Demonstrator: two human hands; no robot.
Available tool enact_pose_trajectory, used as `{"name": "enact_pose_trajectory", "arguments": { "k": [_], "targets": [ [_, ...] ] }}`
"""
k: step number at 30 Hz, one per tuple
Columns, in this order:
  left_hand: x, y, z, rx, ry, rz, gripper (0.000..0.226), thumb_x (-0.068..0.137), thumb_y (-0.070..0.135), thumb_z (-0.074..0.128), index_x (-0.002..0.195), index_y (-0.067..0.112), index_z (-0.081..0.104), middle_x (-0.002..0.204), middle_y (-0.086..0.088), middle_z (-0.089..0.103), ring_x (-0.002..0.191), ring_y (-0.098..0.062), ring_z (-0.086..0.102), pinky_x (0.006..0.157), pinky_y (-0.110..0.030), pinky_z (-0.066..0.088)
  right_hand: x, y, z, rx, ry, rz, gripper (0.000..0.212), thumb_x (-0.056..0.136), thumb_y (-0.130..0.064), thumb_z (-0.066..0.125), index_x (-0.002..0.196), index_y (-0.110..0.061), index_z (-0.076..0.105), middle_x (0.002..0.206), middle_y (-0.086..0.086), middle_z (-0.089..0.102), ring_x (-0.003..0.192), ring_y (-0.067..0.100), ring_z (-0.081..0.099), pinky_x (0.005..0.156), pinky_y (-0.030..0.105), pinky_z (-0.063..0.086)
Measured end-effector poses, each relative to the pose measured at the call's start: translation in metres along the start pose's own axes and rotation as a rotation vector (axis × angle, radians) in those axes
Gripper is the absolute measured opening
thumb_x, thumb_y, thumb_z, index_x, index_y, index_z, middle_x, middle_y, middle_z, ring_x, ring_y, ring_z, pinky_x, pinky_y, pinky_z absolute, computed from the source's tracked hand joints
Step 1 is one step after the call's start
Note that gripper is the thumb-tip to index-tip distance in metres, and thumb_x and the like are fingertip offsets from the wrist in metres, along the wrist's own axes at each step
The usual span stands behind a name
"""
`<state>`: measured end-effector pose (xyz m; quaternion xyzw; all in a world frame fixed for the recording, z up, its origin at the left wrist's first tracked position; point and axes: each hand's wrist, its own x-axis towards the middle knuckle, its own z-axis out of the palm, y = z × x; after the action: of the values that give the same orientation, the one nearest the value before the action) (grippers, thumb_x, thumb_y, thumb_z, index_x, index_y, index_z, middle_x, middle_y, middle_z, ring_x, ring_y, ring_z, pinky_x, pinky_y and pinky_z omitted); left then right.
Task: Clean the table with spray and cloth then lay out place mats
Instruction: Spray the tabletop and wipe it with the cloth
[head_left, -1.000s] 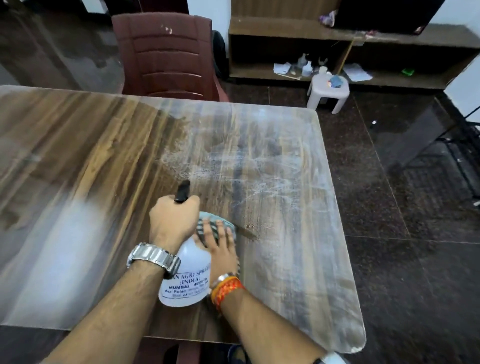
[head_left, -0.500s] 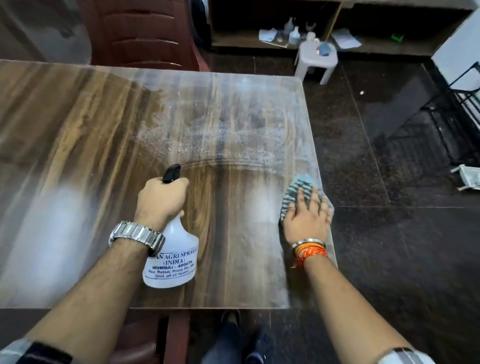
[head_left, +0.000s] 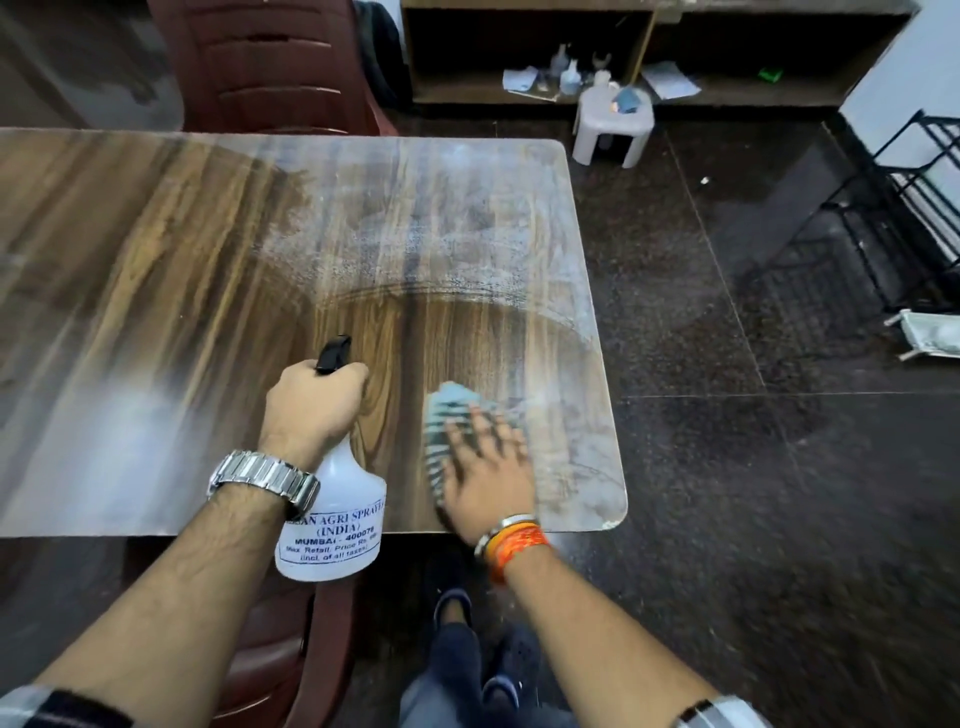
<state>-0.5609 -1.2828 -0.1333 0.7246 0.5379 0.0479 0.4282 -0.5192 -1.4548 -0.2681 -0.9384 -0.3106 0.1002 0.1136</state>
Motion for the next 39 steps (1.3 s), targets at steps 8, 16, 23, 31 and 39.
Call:
{"name": "enact_pose_trajectory", "arguments": {
  "k": [8, 16, 23, 31, 39],
  "targets": [
    [-0.021, -0.006, 0.004, 0.018, -0.005, -0.001, 0.027, 0.086, 0.031, 0.062, 0.094, 0.007, 0.072, 0.088, -0.007, 0.073, 0.074, -0.018, 0.061, 0.055, -0.029, 0.035, -0.034, 0.09, -0.017, -0.02, 0.165, 0.477, 0.057, 0.089, -0.042, 0.034, 0.141, -0.023, 0.047, 0.153, 0.009, 0.033, 0.14, 0.036, 0.026, 0.114, 0.049, 0.017],
    [-0.025, -0.008, 0.006, -0.003, 0.022, 0.003, 0.024, 0.088, 0.03, 0.061, 0.08, 0.007, 0.067, 0.081, -0.007, 0.069, 0.071, -0.023, 0.059, 0.057, -0.032, 0.036, -0.012, -0.01, -0.004, 0.028, 0.047, 0.068, 0.058, 0.088, -0.044, 0.041, 0.142, -0.024, 0.044, 0.156, 0.003, 0.026, 0.144, 0.032, 0.019, 0.117, 0.045, -0.001],
    [0.0, 0.016, 0.005, -0.028, 0.115, 0.014, 0.024, 0.09, 0.025, 0.059, 0.071, 0.009, 0.061, 0.064, -0.002, 0.062, 0.062, -0.015, 0.058, 0.054, -0.03, 0.036, 0.014, -0.026, 0.002, 0.019, -0.014, -0.088, 0.059, 0.088, -0.047, 0.037, 0.143, -0.027, 0.042, 0.156, 0.001, 0.028, 0.144, 0.03, 0.023, 0.116, 0.047, 0.01],
    [0.061, 0.038, -0.01, -0.067, 0.147, -0.001, 0.022, 0.087, 0.027, 0.059, 0.071, 0.012, 0.063, 0.063, -0.004, 0.066, 0.067, -0.018, 0.059, 0.053, -0.027, 0.035, 0.058, -0.047, 0.006, 0.009, 0.038, 0.064, 0.059, 0.082, -0.048, 0.048, 0.133, -0.021, 0.055, 0.148, 0.012, 0.041, 0.136, 0.038, 0.035, 0.11, 0.052, 0.014],
    [0.148, 0.033, -0.055, -0.13, 0.183, -0.103, 0.031, 0.071, 0.038, 0.054, 0.078, 0.011, 0.068, 0.064, -0.01, 0.073, 0.076, -0.036, 0.073, 0.081, -0.046, 0.061, 0.203, -0.106, -0.011, 0.027, -0.063, 0.288, 0.069, 0.089, -0.046, 0.034, 0.151, -0.019, 0.018, 0.159, 0.019, -0.003, 0.141, 0.048, -0.008, 0.111, 0.063, -0.009]
  ]
}}
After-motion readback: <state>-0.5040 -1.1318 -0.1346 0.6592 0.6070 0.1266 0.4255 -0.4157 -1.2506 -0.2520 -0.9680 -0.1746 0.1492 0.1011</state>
